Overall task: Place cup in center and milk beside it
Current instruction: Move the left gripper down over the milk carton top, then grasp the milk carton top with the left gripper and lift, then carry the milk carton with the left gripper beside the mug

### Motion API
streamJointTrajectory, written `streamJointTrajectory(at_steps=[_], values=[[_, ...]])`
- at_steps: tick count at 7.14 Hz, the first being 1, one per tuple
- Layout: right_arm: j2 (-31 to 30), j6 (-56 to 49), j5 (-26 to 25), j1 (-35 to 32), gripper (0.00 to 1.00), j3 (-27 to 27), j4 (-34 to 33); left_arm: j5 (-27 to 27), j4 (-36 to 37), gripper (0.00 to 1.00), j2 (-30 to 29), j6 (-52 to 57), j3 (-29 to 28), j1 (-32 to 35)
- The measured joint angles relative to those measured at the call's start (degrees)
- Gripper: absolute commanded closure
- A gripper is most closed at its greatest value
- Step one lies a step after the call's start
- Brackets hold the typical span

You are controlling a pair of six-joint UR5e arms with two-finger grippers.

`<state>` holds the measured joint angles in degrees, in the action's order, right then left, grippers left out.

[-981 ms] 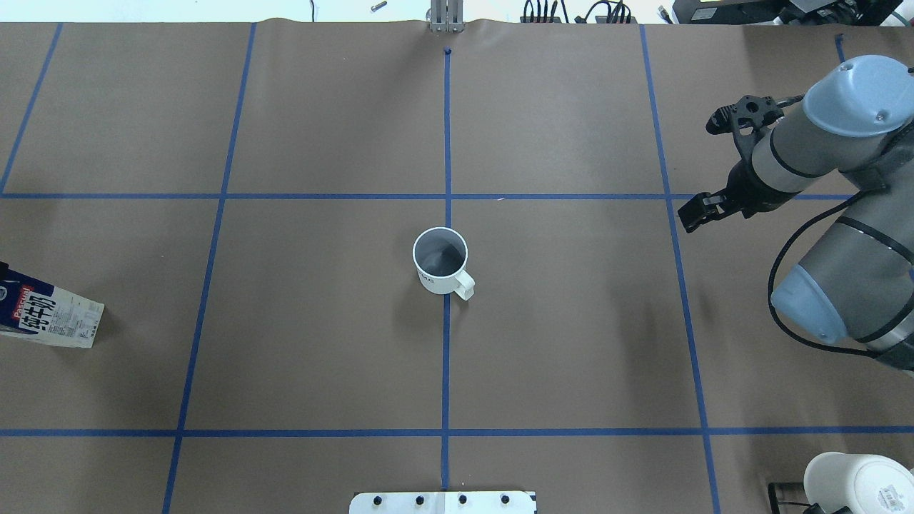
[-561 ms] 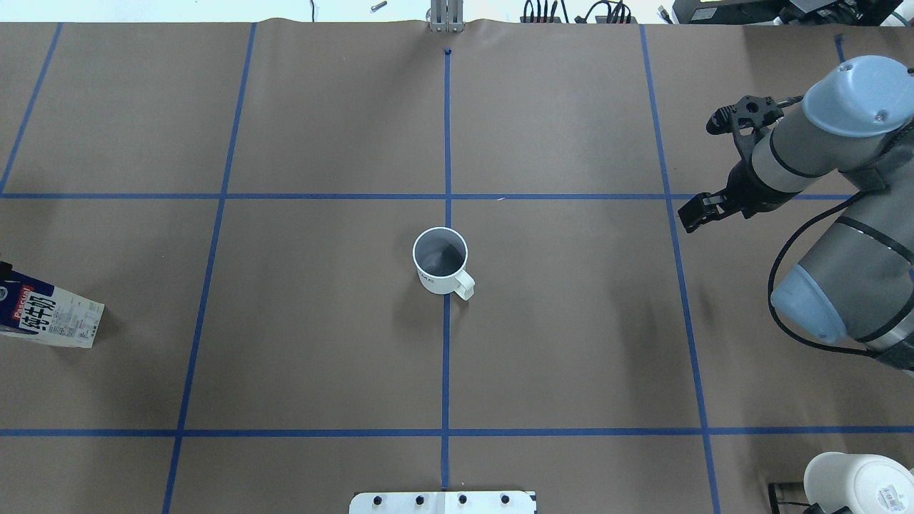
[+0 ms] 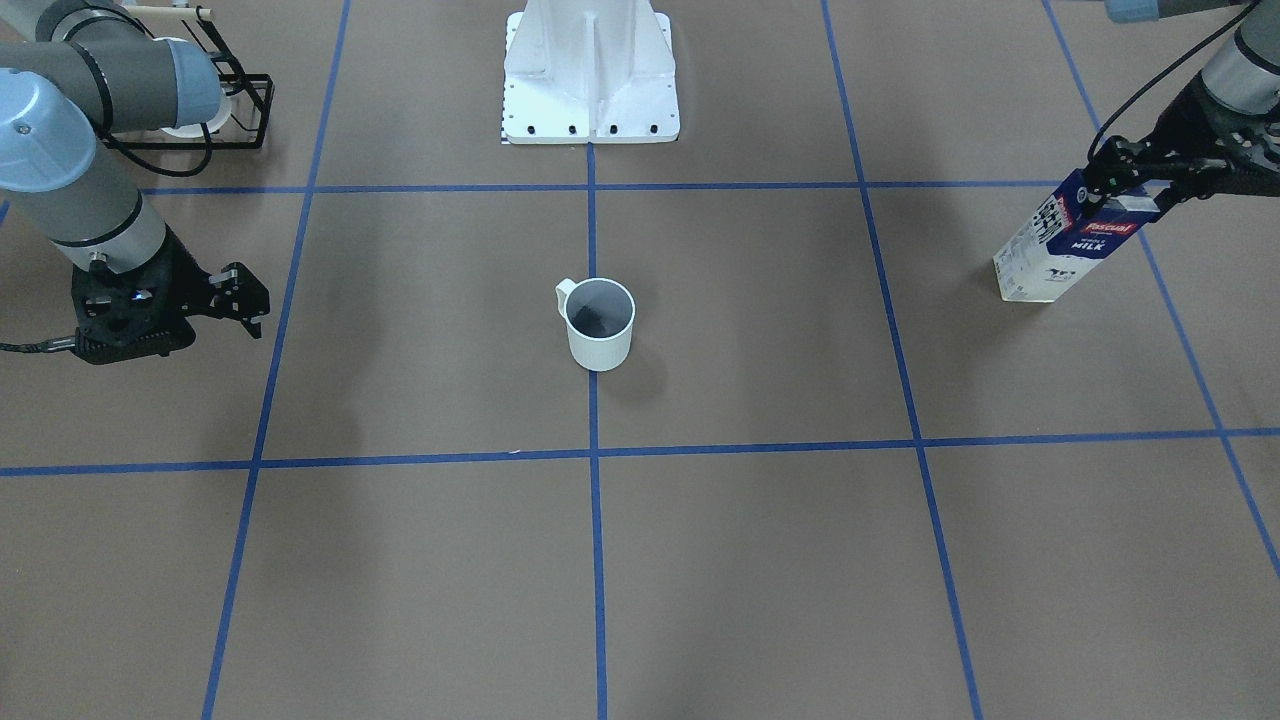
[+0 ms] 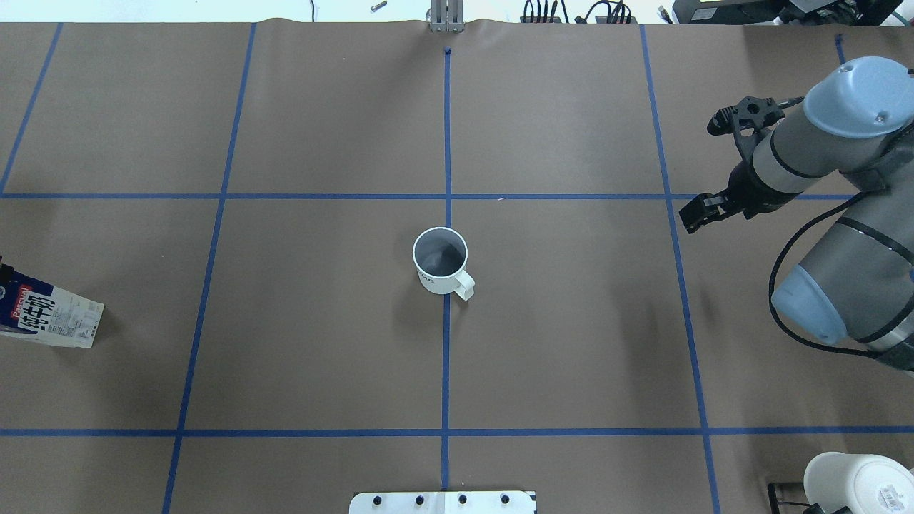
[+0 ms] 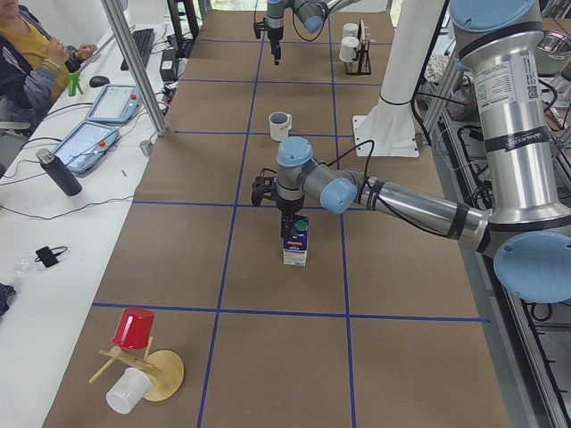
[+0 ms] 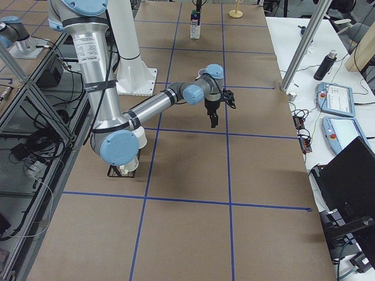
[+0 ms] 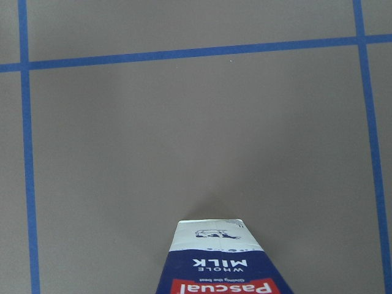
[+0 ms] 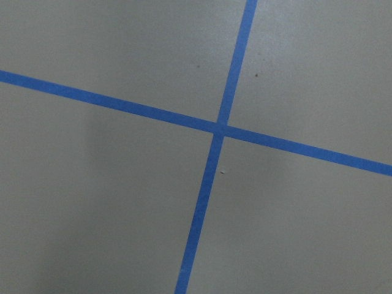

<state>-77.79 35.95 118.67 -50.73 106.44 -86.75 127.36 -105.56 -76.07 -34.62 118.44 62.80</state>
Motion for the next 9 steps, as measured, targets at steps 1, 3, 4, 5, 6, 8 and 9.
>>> streamJointTrajectory(at_steps=[1,3,4,5,6,8,9], values=[[-0.1,0.0,0.0,0.0,0.00,0.0,0.0,0.2,0.0,0.86,0.0,0.0,0.2,0.0],[-0.8,-0.1,-0.8,-0.2,0.00,0.0,0.0,0.6,2.7,0.87,-1.0,-0.1,3.1,0.2],[-1.3,-0.2,-1.3,-0.4,0.00,0.0,0.0,0.7,9.2,0.87,-5.0,-1.3,5.5,0.2],[-1.6,-0.3,-1.5,-0.7,0.00,0.0,0.0,0.6,17.9,0.87,-12.3,-4.2,7.0,-0.2],[-1.8,-0.3,-1.6,-1.1,0.00,0.1,0.0,0.3,25.9,0.87,-20.3,-7.7,7.5,-1.7],[-2.1,-0.4,-1.6,-1.7,0.00,0.2,0.0,-3.6,39.7,0.87,-36.2,-15.3,5.3,-8.8],[-2.6,-0.5,-1.6,-2.0,0.00,0.2,0.1,-5.8,43.0,0.87,-42.0,-18.7,2.9,-12.6]])
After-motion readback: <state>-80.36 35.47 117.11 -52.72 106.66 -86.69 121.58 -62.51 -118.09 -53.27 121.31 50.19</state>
